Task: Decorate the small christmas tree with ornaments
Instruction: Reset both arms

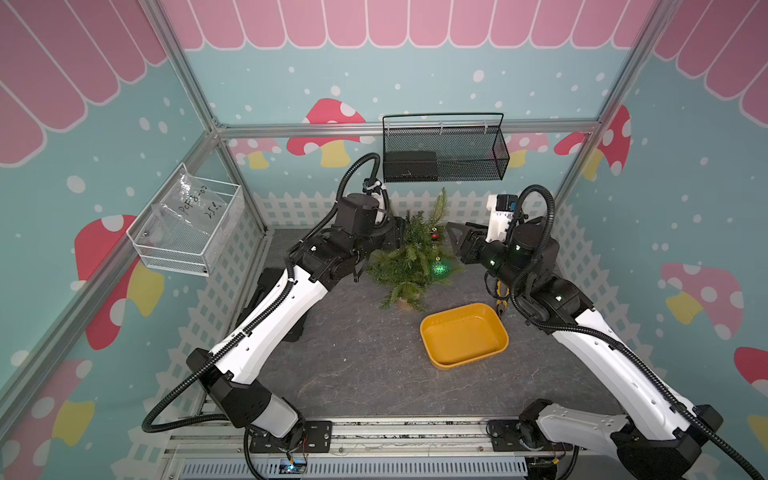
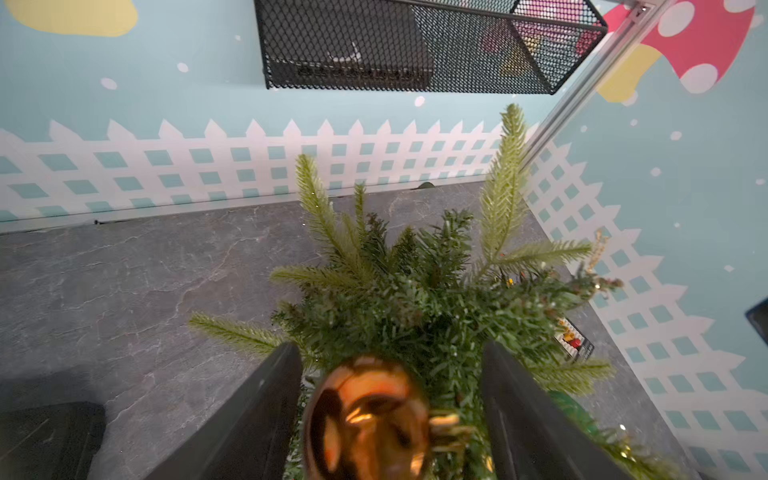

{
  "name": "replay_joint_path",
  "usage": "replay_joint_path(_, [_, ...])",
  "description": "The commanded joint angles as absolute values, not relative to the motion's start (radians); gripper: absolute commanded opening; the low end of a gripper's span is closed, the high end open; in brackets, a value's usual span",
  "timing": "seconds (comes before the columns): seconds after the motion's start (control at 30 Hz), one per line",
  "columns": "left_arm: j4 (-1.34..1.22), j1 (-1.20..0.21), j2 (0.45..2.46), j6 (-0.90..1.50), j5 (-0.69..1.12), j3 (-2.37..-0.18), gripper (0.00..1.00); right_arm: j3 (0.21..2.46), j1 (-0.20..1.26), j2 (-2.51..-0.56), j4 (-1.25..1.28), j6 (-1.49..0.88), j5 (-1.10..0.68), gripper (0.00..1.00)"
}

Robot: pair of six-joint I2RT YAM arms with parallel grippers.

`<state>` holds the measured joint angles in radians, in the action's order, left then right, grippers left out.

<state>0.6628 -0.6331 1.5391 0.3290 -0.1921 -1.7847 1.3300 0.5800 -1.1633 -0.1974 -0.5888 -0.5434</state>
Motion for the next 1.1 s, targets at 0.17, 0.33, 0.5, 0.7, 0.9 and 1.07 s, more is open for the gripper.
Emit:
replay_joint_path(0.17, [0.677, -0.609, 1.445, 0.362, -0.237, -1.699, 0.64, 1.315, 0.569, -1.144, -0.172, -0.604, -0.556, 0.57])
replay_joint_path(0.33, [0.606, -0.599, 1.338, 0.391, -0.186, -1.588, 0.66, 1.312, 0.566, -1.131, -0.170, -0.599, -0.562, 0.57])
replay_joint_path(0.5, [0.547, -0.596, 1.215, 0.424, -0.091, -1.472, 0.68, 1.290, 0.566, -1.103, -0.172, -0.580, -0.607, 0.57])
replay_joint_path(0.7, [0.518, -0.594, 1.106, 0.481, 0.080, -1.331, 0.71, 1.225, 0.566, -1.048, -0.203, -0.540, -0.667, 0.57])
replay_joint_path(0.9, [0.483, -0.595, 1.029, 0.542, 0.193, -1.186, 0.75, 1.126, 0.565, -0.973, -0.269, -0.470, -0.731, 0.66])
replay_joint_path(1.07, [0.477, -0.603, 1.001, 0.565, 0.236, -1.113, 1.00, 0.989, 0.566, -0.886, -0.275, -0.440, -0.750, 0.77])
